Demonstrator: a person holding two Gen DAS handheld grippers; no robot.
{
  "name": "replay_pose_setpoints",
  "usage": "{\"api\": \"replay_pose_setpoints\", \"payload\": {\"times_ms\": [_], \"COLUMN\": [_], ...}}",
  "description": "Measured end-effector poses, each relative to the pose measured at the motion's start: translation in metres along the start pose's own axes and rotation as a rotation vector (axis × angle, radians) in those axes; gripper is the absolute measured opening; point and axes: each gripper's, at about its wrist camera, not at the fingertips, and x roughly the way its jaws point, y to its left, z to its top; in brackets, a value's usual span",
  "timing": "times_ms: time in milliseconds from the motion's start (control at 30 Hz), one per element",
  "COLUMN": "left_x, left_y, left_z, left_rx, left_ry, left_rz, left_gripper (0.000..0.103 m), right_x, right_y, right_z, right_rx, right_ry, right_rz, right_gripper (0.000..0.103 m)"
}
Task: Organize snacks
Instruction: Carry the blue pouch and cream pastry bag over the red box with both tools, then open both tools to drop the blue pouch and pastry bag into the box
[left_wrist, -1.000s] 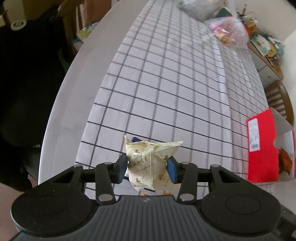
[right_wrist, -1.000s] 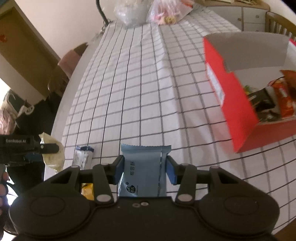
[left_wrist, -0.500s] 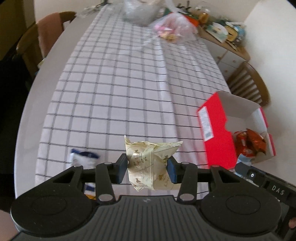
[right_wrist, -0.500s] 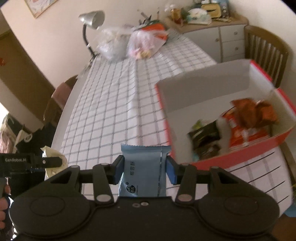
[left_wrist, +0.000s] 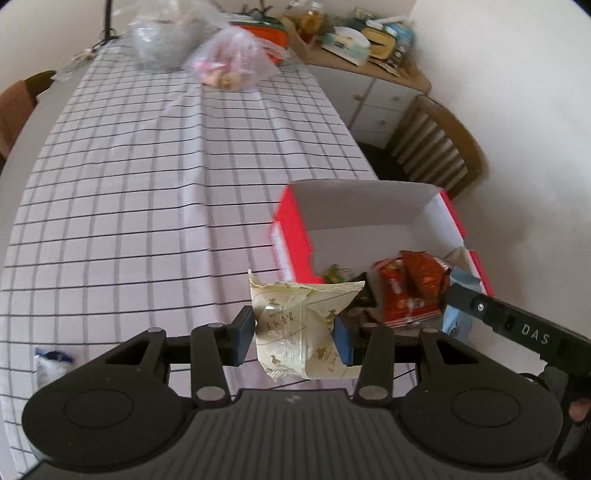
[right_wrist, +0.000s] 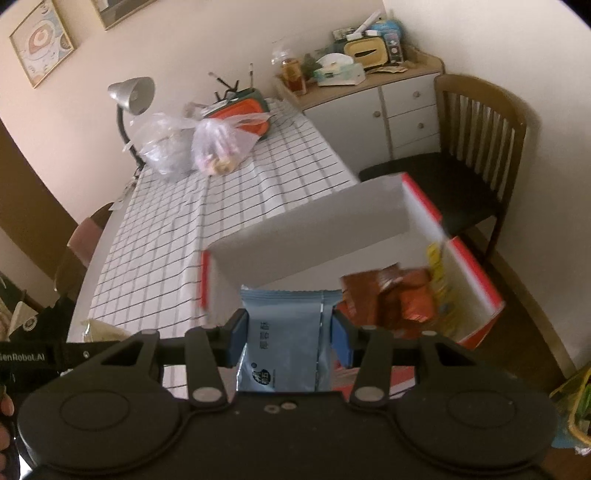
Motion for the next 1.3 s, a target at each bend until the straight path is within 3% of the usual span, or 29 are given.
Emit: {"api": "replay_pose_setpoints", "payload": {"times_ms": [300,533,933,1300], "left_x": [0.039,0.073,0.131,0.176], "left_y": [-0.058,-0.089,-0.107,-0.113], "left_z": [0.014,0.021,0.036,0.034], "left_rx": [0.036,0.063,0.058,0.081], "left_ry": [0.038,0.080,0.174,0.269], "left_rz": [0.014,0.059,0.123,0.180], "left_gripper": [0.044,0.044,0.044,0.044], "right_x": [0.016,0.039,0.101,0.124], "right_y": [-0.039,-0.041,-0.053,-0.068], "right_z": [0.032,0.054,0.072,0.067], "right_rx": [-0.006,-0.069,-0.102,-0.106], "right_ry": [0.001,0.026,0.155,0.239], "right_rz": [-0.013,-0.002,-0.060,-0.069], "right_gripper": [0.046,0.046,0.046,0.046]}}
